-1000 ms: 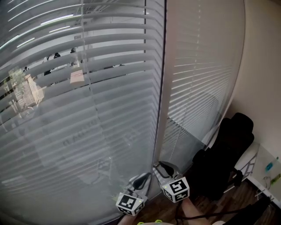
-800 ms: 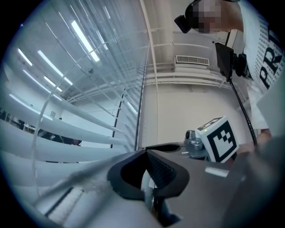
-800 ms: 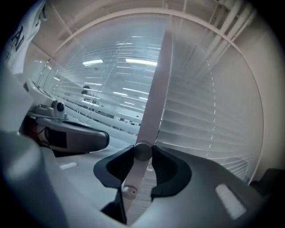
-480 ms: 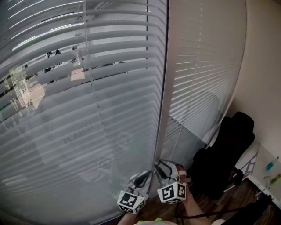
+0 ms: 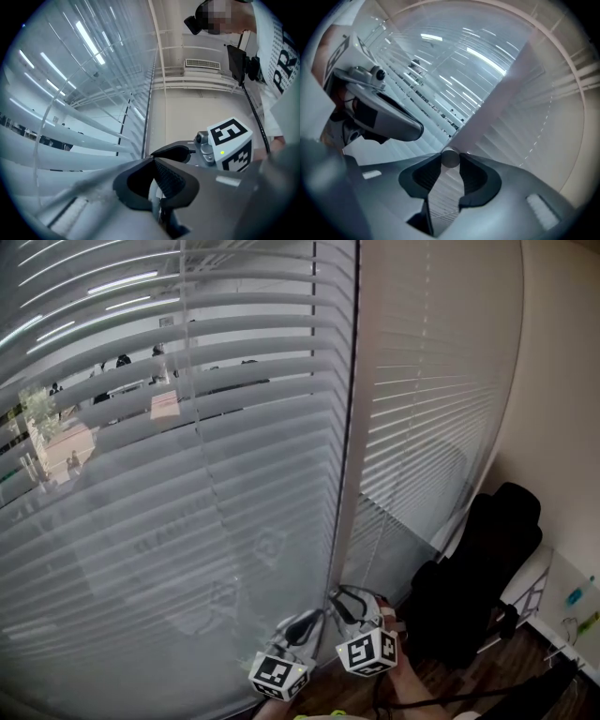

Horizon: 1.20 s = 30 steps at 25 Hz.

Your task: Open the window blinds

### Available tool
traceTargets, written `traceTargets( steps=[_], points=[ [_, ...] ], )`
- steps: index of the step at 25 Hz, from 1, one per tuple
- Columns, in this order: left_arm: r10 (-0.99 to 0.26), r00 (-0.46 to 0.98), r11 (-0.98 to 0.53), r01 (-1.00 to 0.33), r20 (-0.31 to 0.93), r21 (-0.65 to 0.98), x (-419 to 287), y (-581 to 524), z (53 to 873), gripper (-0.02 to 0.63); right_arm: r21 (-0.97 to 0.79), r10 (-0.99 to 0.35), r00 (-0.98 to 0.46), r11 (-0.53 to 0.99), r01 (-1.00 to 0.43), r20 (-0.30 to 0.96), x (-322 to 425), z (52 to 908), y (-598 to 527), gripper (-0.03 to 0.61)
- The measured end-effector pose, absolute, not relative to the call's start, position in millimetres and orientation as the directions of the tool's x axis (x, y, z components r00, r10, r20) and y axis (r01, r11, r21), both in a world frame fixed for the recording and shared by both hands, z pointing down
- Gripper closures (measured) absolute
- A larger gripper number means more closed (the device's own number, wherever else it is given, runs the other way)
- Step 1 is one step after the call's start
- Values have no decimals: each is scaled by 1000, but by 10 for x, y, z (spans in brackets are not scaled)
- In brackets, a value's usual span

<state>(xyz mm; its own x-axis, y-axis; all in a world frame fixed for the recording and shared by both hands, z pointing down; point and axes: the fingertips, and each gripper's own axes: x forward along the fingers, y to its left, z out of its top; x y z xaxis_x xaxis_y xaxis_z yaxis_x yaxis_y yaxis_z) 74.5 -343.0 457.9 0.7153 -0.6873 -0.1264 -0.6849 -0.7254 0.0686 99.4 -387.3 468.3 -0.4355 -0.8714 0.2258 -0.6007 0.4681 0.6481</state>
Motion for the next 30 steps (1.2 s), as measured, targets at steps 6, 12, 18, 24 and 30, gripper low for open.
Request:
traceTargets(
  steps=[6,12,18,24,30],
  points=[
    [-680,722,-732,-677,-130,70,748,-3417,4587,618,449,-847,-486,527,-721,215,1002,4672,-3870,446],
    [-680,721,-732,-677,-131,70,738,-3413,4585,618,289,-835,-518,550,-784,185,1023,4669,-3878,446],
    [-683,719,-729,-681,-129,68,722,-3427,4580,618,150,-825,-543,564,-812,157,1048,4666,-3911,446],
    [-683,719,-730,-680,-128,74,728,-3419,4578,618,133,-830,-540,556,-820,140,1064,4659,-3894,443],
    [-685,717,-728,-682,-129,71,721,-3426,4571,618,495,-856,-484,504,-707,180,1017,4556,-3827,410]
  ],
)
